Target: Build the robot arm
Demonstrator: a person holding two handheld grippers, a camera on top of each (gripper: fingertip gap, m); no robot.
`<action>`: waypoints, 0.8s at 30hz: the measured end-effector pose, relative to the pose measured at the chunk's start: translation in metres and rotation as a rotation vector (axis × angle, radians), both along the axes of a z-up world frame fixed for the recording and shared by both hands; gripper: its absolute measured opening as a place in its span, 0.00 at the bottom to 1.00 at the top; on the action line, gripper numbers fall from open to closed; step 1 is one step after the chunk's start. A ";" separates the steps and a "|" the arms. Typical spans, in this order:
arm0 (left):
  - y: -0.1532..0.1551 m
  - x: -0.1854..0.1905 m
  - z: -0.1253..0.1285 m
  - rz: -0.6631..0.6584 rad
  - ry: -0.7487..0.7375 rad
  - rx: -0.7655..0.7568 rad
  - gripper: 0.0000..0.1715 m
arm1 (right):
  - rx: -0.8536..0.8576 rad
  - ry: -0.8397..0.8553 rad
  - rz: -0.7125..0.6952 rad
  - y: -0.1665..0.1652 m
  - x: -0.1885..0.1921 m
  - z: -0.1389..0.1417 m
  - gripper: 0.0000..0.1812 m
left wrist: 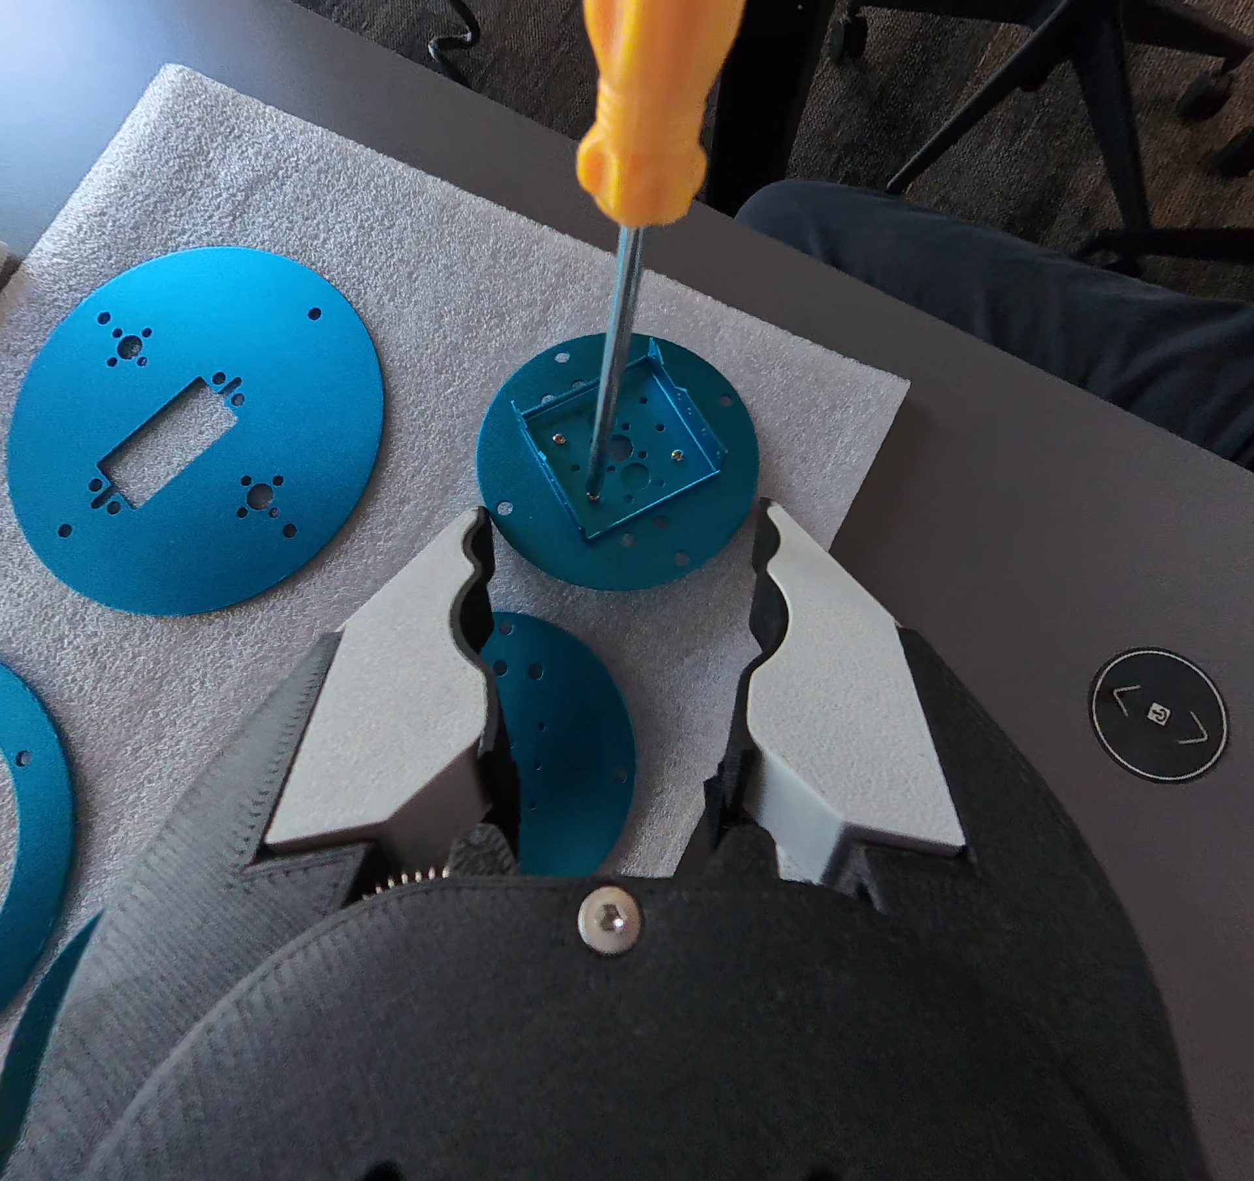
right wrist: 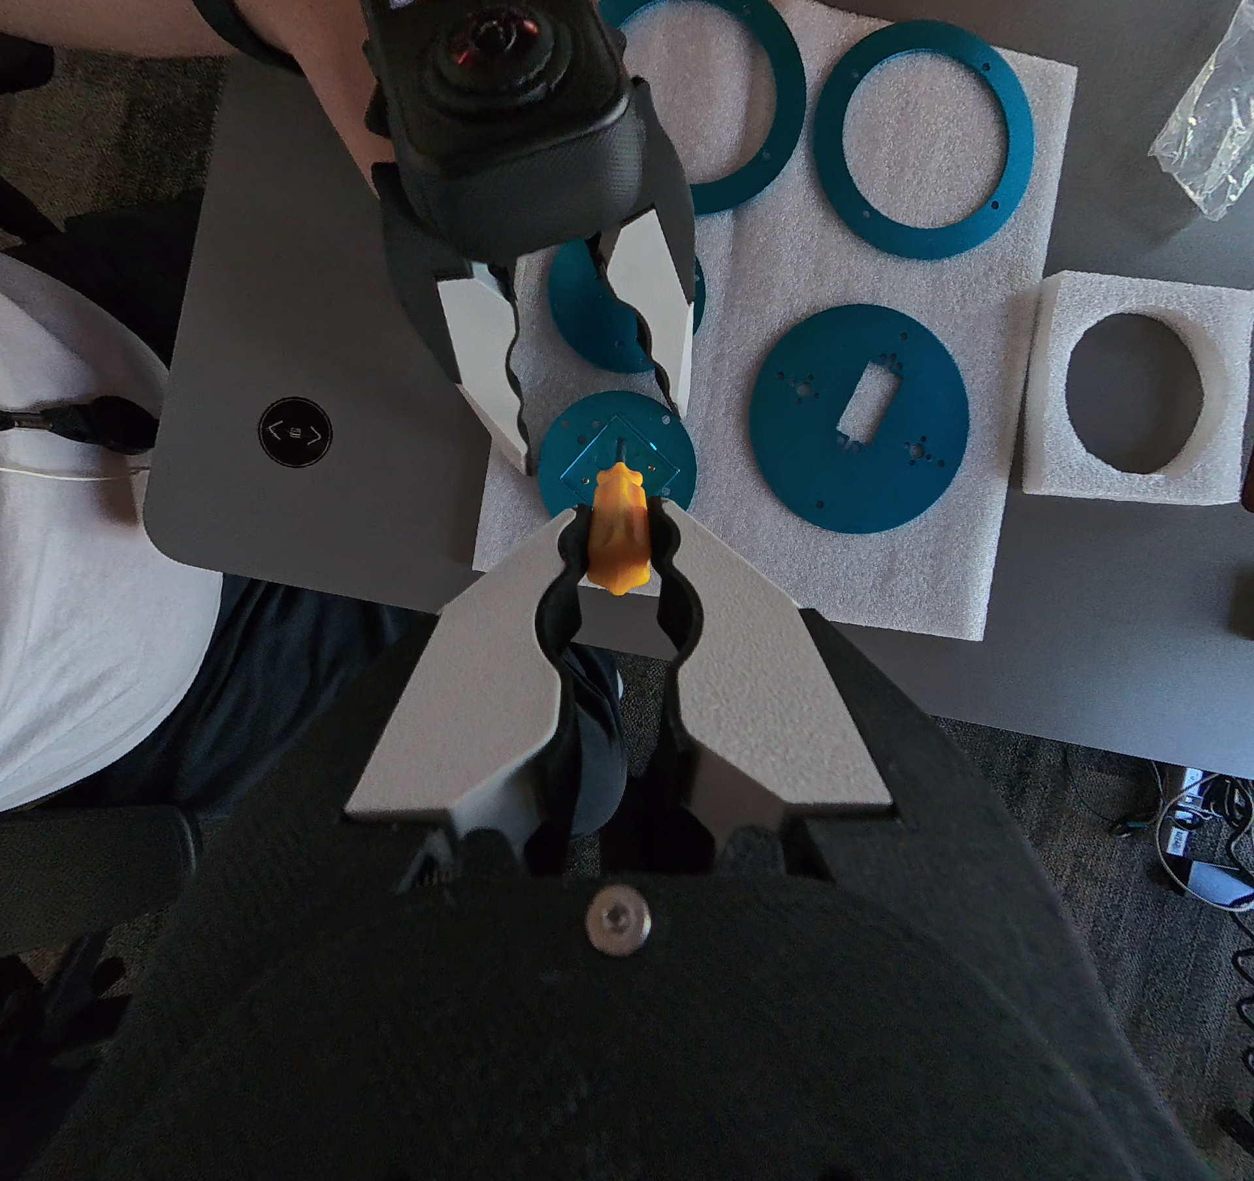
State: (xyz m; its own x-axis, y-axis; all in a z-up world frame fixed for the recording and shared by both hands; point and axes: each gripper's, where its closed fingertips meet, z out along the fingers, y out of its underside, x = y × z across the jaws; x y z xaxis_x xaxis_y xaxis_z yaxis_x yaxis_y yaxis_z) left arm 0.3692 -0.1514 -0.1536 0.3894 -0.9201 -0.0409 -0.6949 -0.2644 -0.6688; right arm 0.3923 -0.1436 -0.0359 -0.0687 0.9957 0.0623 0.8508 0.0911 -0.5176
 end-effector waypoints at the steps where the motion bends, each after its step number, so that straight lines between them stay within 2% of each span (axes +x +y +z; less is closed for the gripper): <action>1: 0.000 0.000 0.001 0.004 -0.011 -0.003 0.43 | 0.001 -0.001 0.006 -0.001 0.000 0.000 0.09; 24: 0.002 0.013 0.023 0.007 0.059 0.134 0.42 | 0.001 0.129 -0.090 -0.004 0.031 0.015 0.09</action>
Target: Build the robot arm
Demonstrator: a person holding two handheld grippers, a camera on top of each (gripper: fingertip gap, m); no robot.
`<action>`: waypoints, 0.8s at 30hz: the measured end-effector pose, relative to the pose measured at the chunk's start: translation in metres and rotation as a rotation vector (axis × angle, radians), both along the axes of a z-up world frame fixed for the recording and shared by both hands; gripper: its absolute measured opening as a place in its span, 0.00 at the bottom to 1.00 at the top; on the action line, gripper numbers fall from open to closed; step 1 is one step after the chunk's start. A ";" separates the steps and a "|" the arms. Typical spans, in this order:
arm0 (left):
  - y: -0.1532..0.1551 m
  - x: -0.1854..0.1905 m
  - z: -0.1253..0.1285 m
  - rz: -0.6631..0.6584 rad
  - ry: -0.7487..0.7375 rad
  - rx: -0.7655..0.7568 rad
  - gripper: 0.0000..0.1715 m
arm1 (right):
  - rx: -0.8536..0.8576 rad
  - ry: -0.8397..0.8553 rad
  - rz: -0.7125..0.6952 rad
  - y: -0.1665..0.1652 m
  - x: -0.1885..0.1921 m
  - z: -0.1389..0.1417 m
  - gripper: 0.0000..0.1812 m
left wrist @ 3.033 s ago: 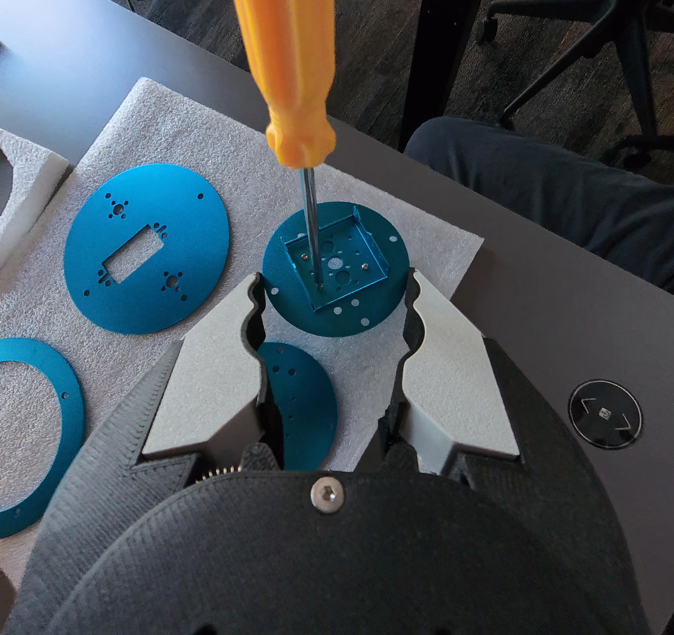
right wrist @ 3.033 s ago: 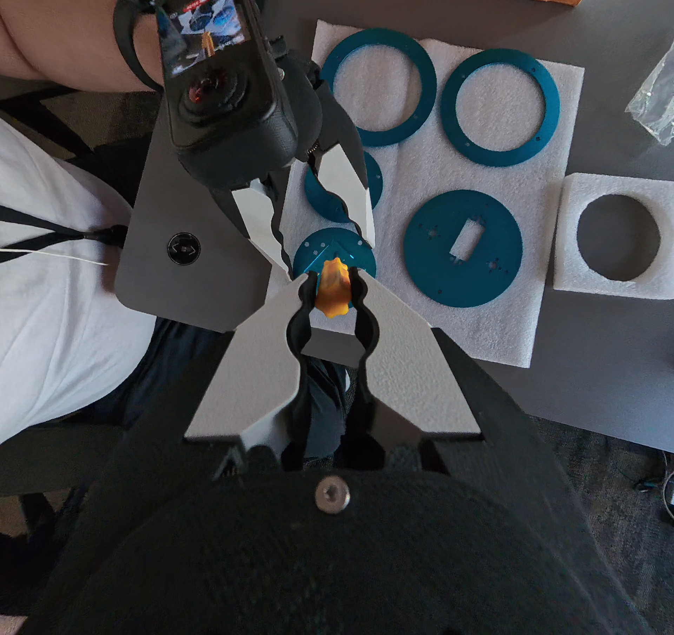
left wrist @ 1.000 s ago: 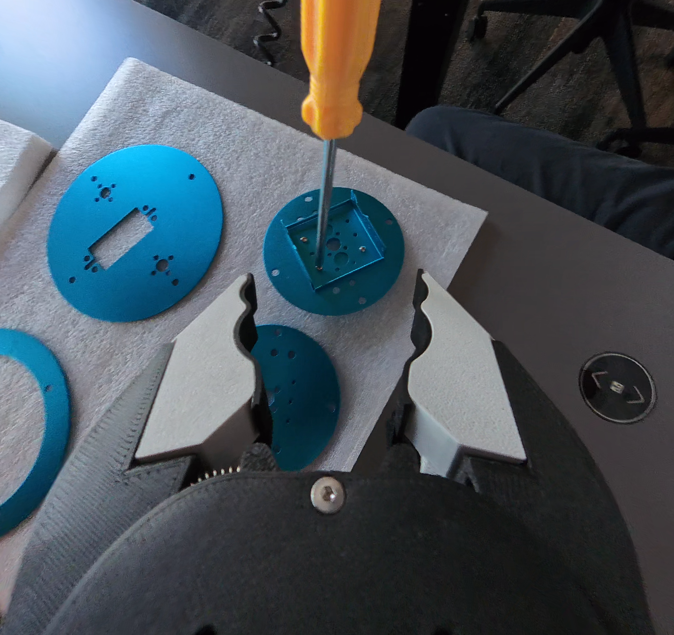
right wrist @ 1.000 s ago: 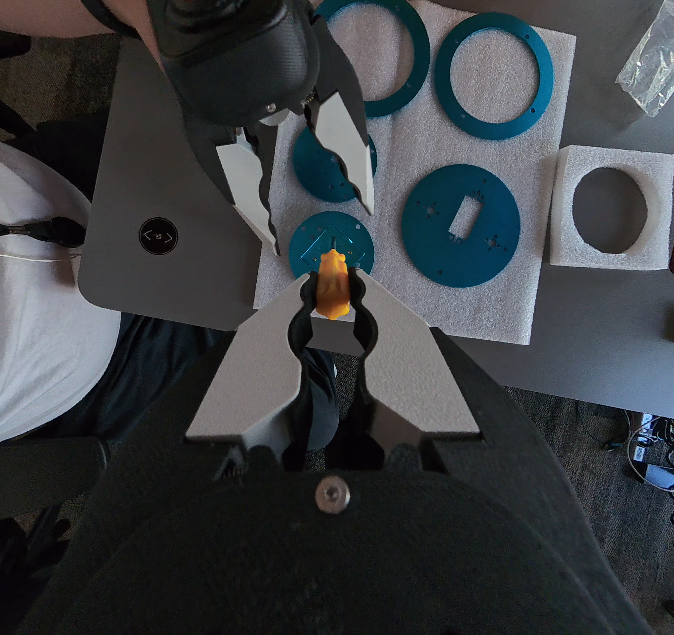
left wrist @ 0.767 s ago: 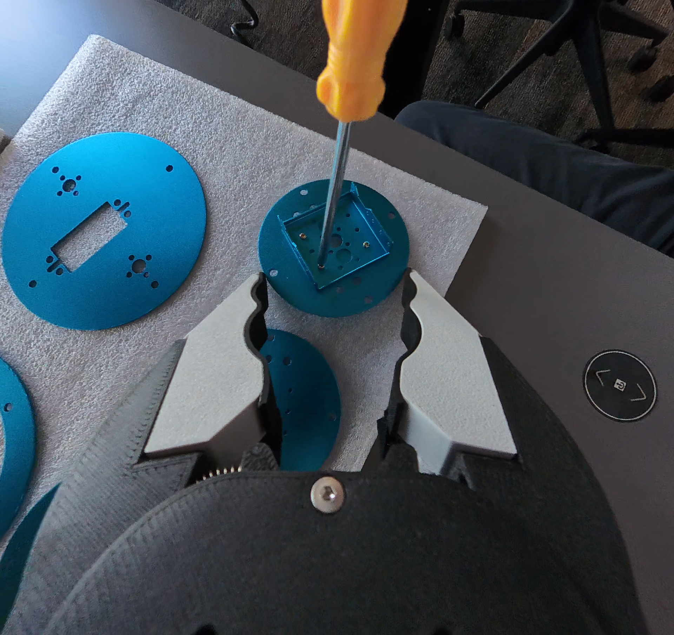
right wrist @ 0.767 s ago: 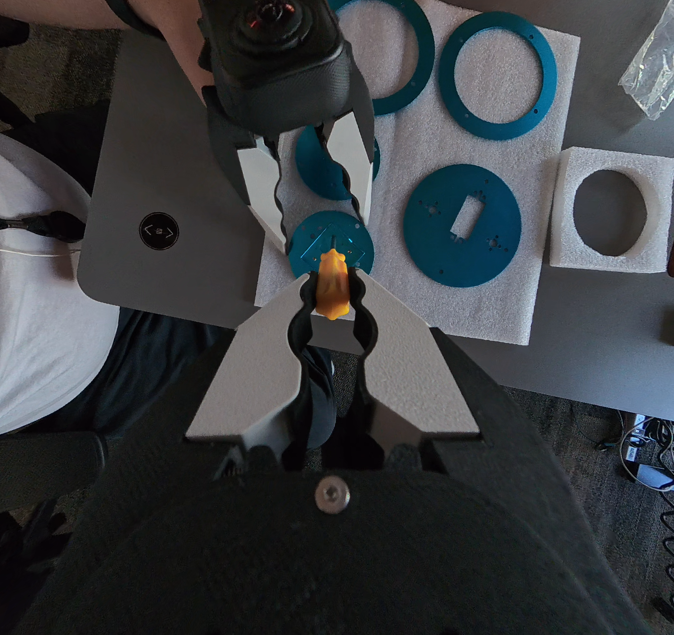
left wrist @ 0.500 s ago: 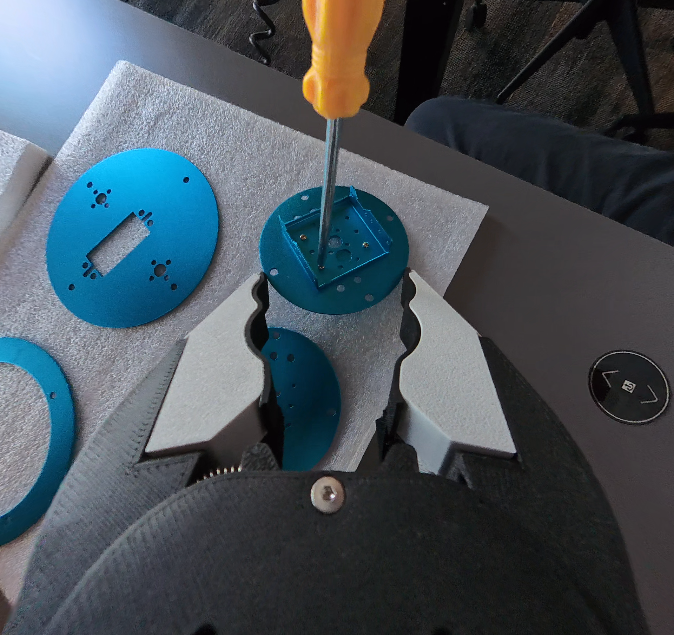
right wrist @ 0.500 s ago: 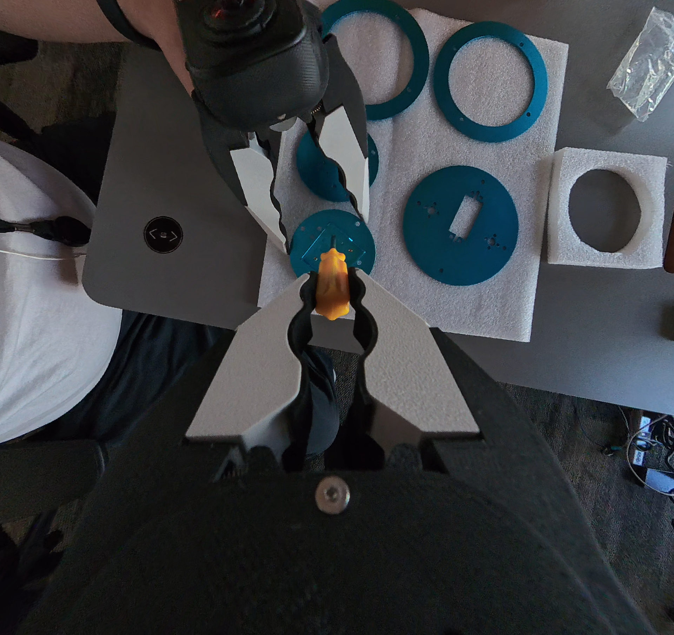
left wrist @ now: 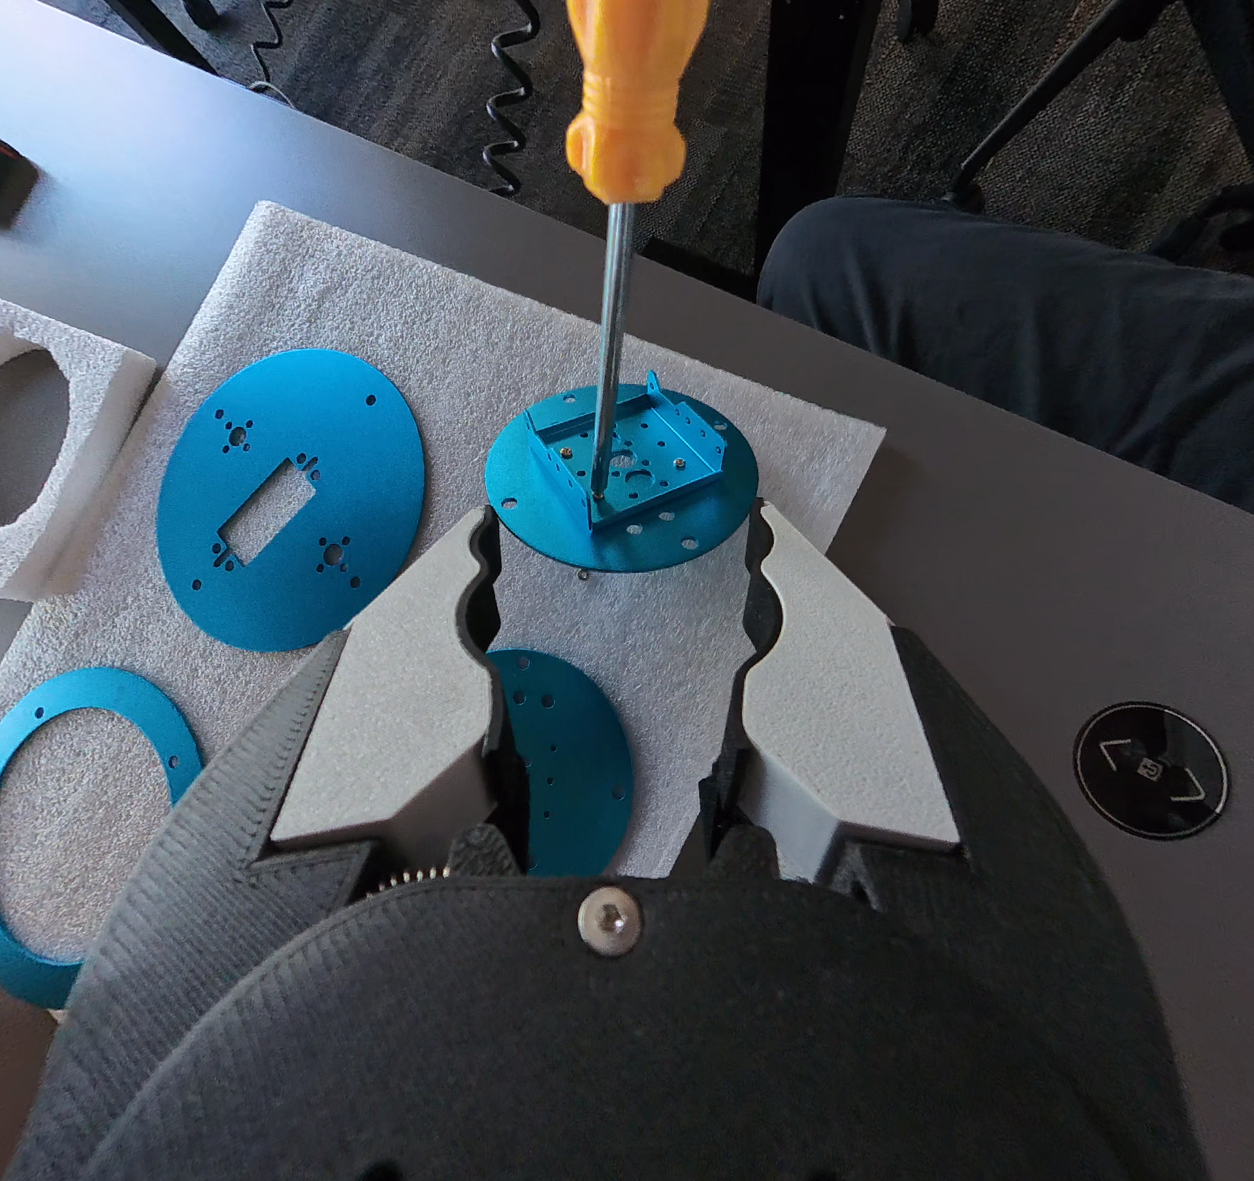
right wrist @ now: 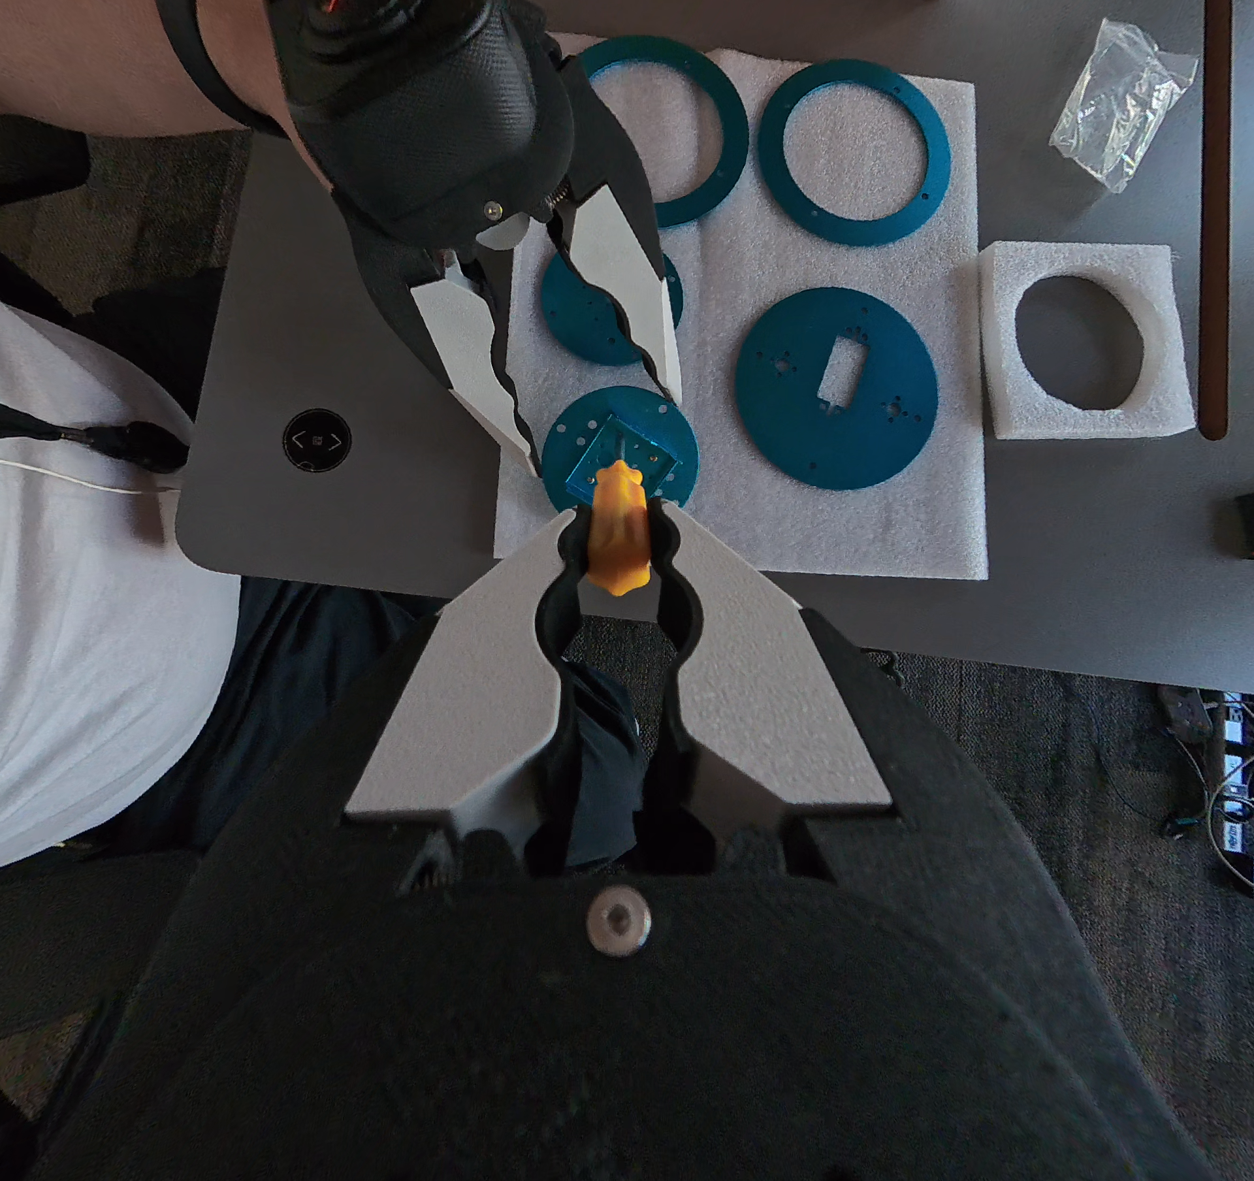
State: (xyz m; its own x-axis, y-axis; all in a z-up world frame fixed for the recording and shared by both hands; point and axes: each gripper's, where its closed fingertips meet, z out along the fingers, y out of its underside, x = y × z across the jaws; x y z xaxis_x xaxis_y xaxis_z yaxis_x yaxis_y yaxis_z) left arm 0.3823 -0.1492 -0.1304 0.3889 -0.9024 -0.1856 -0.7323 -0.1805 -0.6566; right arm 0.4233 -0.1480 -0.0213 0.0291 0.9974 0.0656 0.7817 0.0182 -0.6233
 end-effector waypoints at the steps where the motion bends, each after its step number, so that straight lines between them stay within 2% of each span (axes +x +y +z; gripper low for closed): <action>1: 0.001 0.000 -0.001 0.004 -0.002 0.004 0.42 | 0.000 -0.002 -0.002 0.000 0.000 -0.001 0.09; 10: 0.003 -0.011 -0.015 0.021 -0.004 0.001 0.42 | 0.022 -0.057 0.028 0.003 -0.018 -0.011 0.09; 24: 0.002 -0.020 -0.016 0.040 -0.049 0.027 0.42 | 0.009 -0.030 0.004 0.002 -0.032 -0.011 0.09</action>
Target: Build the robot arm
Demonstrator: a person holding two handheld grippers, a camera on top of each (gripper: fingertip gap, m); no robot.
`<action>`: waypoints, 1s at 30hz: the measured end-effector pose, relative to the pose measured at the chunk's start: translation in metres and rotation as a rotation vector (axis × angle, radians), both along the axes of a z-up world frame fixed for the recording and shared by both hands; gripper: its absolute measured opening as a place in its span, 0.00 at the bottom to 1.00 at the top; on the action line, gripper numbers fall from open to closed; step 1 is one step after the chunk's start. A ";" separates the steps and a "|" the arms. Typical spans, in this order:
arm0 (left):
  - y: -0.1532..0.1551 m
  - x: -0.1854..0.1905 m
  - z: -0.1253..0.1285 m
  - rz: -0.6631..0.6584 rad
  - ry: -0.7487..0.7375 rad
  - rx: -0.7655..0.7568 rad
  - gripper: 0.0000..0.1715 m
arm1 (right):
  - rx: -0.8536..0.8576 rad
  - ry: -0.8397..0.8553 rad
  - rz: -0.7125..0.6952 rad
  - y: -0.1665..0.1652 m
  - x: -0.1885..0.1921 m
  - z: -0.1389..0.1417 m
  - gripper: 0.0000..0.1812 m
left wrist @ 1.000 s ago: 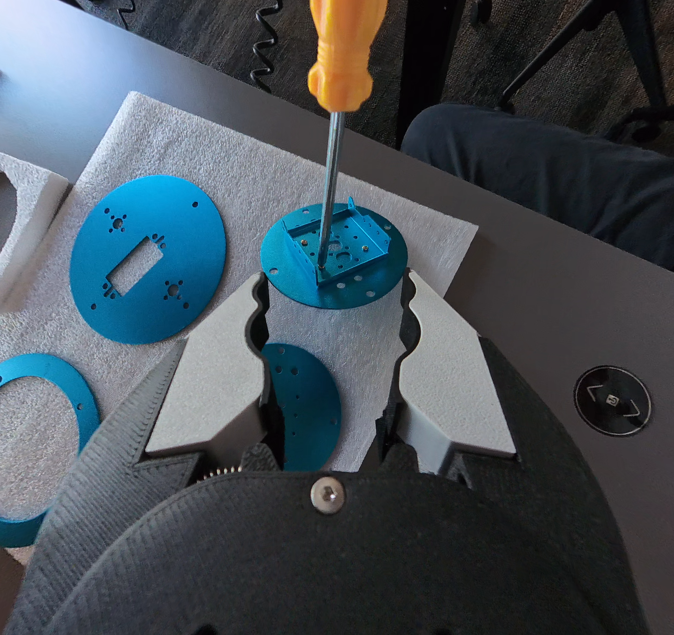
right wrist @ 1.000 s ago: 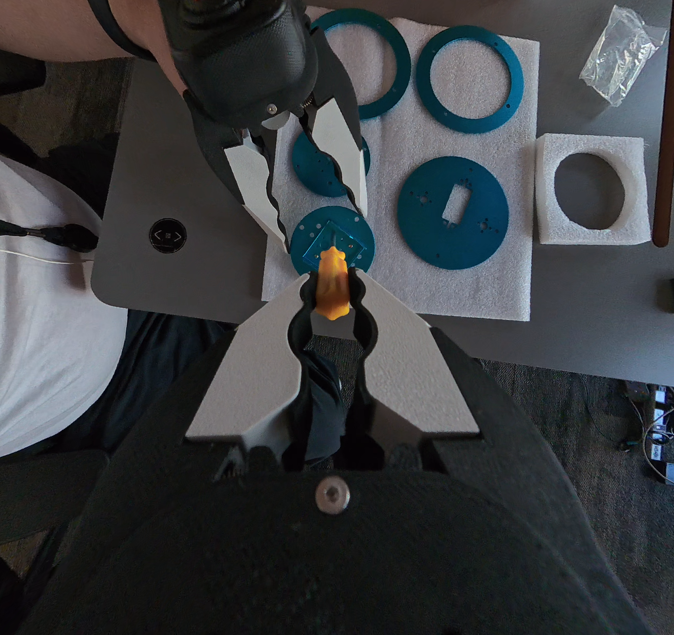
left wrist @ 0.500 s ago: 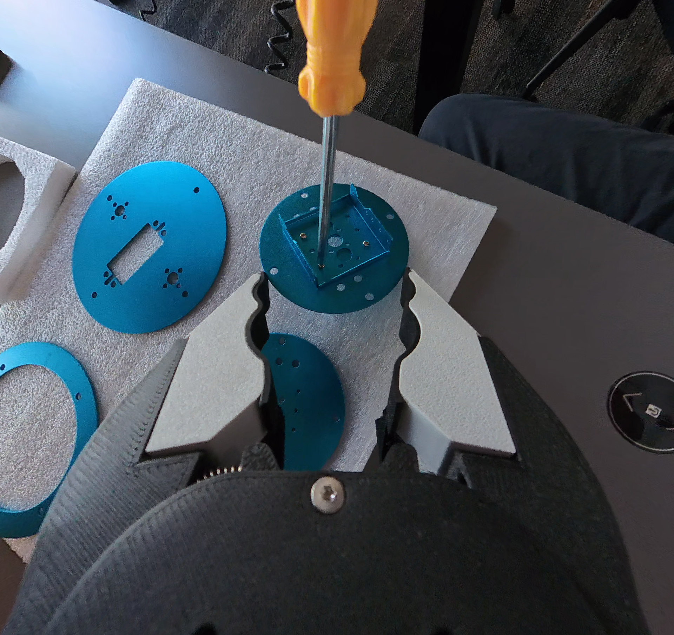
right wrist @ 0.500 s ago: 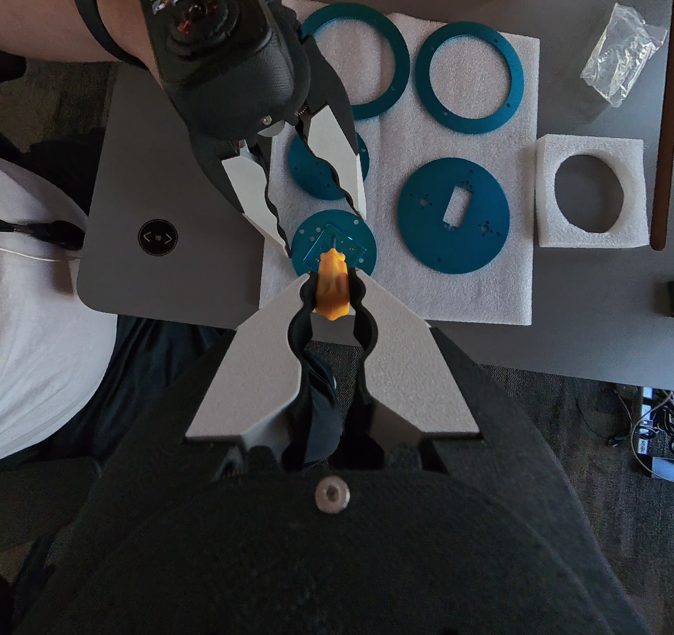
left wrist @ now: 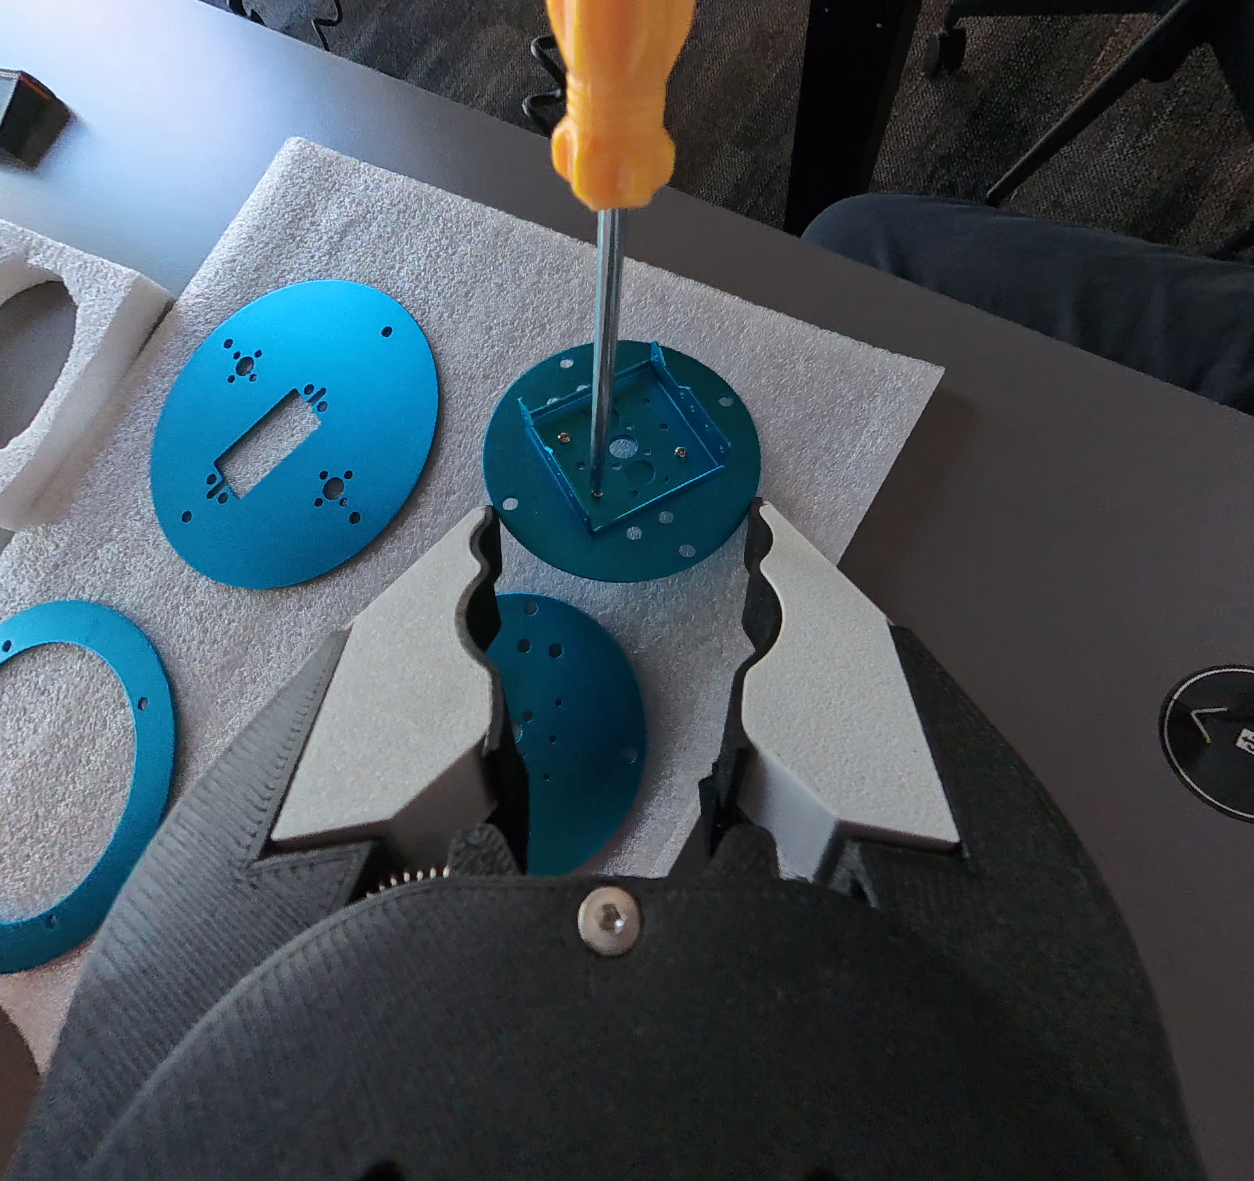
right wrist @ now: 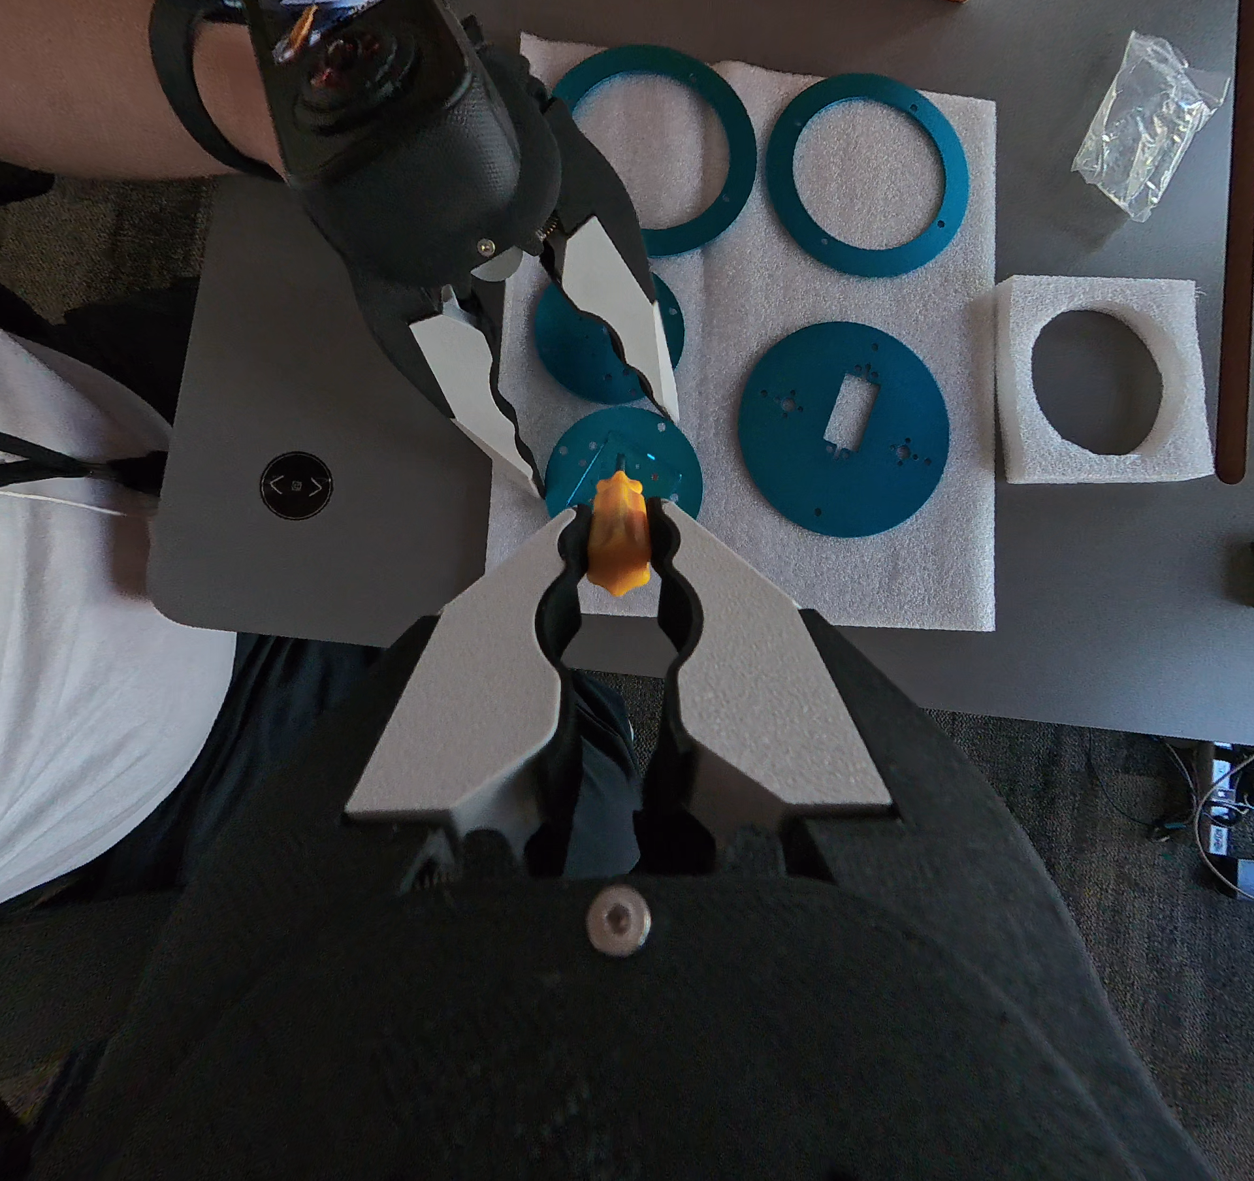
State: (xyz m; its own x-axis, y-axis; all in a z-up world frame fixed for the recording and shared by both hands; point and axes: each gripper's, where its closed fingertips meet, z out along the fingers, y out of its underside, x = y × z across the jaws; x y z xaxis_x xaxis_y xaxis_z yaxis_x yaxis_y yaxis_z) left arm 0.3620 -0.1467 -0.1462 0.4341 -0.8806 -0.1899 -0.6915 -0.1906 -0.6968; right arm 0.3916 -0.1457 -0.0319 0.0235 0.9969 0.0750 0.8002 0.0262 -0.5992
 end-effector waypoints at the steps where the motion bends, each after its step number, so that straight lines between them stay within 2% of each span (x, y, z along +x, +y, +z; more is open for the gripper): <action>1: 0.000 0.000 0.000 0.003 -0.007 -0.003 0.42 | -0.002 -0.003 0.000 0.000 0.000 -0.001 0.09; 9: 0.001 -0.001 -0.001 0.023 -0.041 -0.118 0.42 | -0.088 -0.019 -0.018 0.011 -0.001 -0.003 0.09; 14: 0.002 0.000 0.000 0.061 -0.107 -0.084 0.42 | -0.169 -0.040 -0.044 0.018 0.001 -0.003 0.09; 26: -0.001 -0.008 -0.005 0.042 -0.101 -0.147 0.40 | -0.169 -0.115 -0.085 0.018 0.006 -0.019 0.09; 30: -0.008 -0.019 -0.002 0.030 -0.023 -0.148 0.41 | -0.149 -0.107 -0.072 0.017 0.005 -0.018 0.09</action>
